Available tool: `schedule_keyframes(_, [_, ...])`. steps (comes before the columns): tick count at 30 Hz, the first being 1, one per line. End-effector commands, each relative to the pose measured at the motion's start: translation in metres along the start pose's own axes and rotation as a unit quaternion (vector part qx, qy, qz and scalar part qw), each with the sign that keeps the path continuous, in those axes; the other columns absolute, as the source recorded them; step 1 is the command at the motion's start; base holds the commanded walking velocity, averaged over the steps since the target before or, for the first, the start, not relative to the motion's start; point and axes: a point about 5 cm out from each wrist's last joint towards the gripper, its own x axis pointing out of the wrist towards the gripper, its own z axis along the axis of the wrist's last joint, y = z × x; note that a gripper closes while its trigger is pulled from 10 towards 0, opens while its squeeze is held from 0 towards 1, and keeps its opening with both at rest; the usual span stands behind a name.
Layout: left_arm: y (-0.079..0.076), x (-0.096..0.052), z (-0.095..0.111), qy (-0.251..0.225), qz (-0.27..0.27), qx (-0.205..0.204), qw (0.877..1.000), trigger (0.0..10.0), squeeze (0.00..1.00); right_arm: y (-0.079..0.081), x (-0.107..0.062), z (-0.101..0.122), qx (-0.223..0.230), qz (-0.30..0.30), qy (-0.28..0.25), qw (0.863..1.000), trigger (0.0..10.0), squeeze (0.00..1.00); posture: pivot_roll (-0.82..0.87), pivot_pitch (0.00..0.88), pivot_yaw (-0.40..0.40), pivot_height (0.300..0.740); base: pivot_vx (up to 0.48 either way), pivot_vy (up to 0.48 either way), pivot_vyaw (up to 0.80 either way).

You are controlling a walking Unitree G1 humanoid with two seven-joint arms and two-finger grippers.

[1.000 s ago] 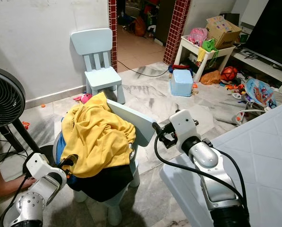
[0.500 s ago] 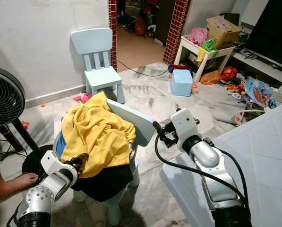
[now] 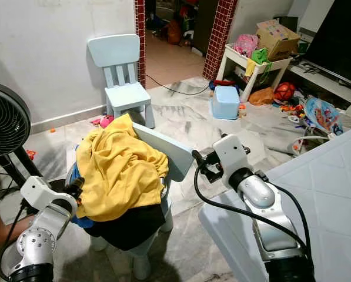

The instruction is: Hang hanger

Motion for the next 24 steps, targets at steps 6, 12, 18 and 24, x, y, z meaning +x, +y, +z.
schedule_keyframes(6, [-0.003,-0.005,-0.046,0.099,0.000,-0.013,0.995,10.0,0.00,-0.003,0.001,0.004,-0.003,-0.003,-0.006,1.000,10.0,0.00,-0.16,0.000,-0.080,0.740,0.000,0.000,0.00])
schedule_keyframes(12, [-0.014,-0.005,-0.058,0.133,-0.018,-0.031,0.990,10.0,0.00,-0.005,-0.001,0.004,-0.004,-0.007,-0.005,1.000,10.0,0.00,-0.17,0.000,-0.072,0.740,0.000,0.000,0.00])
schedule_keyframes(18, [-0.006,-0.007,-0.064,0.155,0.000,-0.022,0.988,10.0,0.00,-0.006,-0.002,0.003,-0.007,-0.008,-0.005,1.000,10.0,0.00,-0.17,0.000,-0.071,0.740,0.000,0.000,0.00])
schedule_keyframes(24, [-0.008,-0.021,-0.057,0.125,-0.023,0.041,0.991,10.0,0.00,-0.009,-0.001,0.004,-0.010,-0.008,-0.005,1.000,10.0,0.00,-0.17,0.000,-0.073,0.740,0.000,0.000,0.00])
